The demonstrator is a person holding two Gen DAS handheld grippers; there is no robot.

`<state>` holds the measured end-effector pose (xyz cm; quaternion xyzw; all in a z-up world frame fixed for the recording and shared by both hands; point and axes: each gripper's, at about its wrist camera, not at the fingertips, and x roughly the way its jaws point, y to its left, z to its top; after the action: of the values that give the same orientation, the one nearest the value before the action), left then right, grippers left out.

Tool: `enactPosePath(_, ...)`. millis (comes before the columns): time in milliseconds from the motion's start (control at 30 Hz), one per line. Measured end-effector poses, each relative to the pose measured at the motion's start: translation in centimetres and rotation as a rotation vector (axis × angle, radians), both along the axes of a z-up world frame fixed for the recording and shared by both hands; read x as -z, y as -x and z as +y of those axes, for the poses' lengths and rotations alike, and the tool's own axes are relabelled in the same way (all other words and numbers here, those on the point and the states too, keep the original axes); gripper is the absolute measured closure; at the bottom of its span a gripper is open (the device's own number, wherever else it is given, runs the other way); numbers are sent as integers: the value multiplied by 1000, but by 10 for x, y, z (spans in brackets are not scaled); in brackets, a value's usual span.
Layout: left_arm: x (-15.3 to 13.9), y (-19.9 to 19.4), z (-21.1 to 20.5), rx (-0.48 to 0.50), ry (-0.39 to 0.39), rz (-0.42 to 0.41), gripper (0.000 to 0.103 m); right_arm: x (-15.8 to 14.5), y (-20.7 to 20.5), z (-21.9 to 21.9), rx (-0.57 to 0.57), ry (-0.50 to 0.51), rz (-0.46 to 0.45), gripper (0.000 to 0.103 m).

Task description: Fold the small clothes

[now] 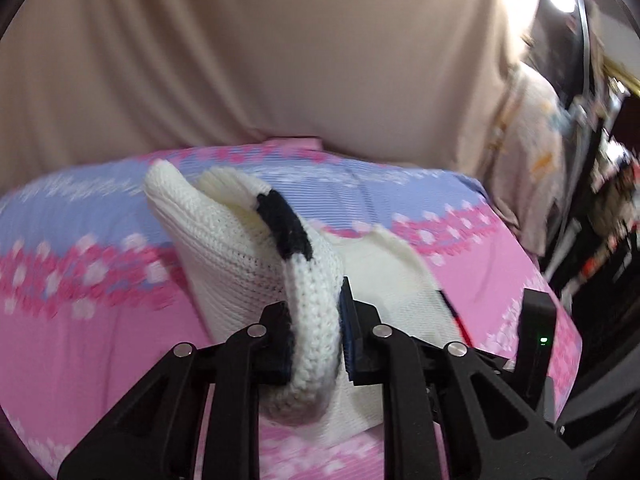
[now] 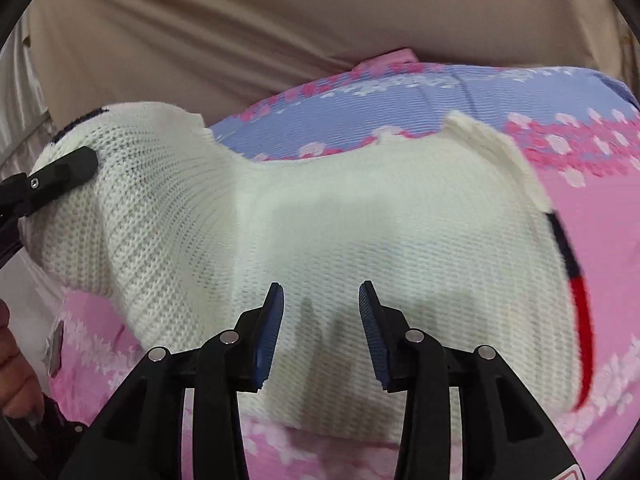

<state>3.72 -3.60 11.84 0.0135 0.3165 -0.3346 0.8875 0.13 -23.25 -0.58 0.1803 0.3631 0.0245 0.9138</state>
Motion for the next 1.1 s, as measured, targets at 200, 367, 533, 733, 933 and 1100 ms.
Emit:
enactPosePath(200, 82, 6, -103, 212, -150, 252, 78, 10, 63, -88, 244, -5, 1, 61)
enactPosePath(367, 67, 27, -61, 135, -144, 150, 40, -4, 88, -108, 276, 22, -50, 54)
enactPosePath(533, 58, 21, 7, -39, -153, 121, 21, -26, 58, -92, 117, -49, -125, 40)
enactPosePath(733, 101, 3, 26, -180, -277, 197, 18, -16, -4, -56, 33, -99, -42, 38)
enactPosePath(933, 117, 10, 18, -124, -280, 224, 18, 11, -42, -23, -61, -52, 72, 45)
enactPosePath(1100, 123, 14, -3, -31, -274, 251, 39, -14, -30, -31, -105, -148, -33, 79)
